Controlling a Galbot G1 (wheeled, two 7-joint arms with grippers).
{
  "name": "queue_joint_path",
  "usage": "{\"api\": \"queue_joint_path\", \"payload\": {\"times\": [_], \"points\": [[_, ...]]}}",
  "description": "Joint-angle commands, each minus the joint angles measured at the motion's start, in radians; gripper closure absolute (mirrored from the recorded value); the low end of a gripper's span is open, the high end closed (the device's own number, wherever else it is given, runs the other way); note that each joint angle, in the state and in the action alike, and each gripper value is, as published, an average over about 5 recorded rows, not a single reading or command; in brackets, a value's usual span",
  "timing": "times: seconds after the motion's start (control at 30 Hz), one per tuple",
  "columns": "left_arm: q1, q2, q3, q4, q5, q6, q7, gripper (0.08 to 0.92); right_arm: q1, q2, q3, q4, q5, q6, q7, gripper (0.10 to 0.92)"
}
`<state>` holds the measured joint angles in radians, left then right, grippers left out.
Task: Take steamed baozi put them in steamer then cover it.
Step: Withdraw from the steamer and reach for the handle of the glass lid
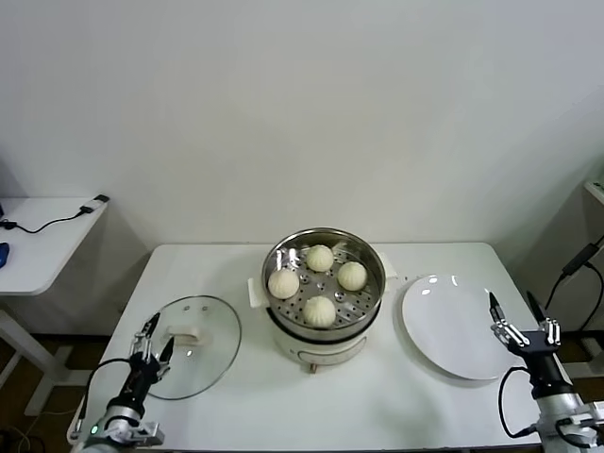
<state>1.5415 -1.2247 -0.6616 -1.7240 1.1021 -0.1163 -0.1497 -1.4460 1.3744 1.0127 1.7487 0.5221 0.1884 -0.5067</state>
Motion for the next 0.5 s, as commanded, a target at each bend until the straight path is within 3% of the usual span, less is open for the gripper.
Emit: {"api": "queue_joint_path", "payload": {"times": [0.03,0.5], "points": [[-0.002,-0.01,0.04,0.026,0.048,0.077,-0.018,0.177,-0.008,0.005,0.003,-0.008,0.001,0.006,0.004,0.203],[-0.082,-0.056,0.071,0.075,0.081,0.094,-0.039,0.177,-0.006,0.007,0.009,-0.019,-0.003,0.012,0.003,0.203]]}}
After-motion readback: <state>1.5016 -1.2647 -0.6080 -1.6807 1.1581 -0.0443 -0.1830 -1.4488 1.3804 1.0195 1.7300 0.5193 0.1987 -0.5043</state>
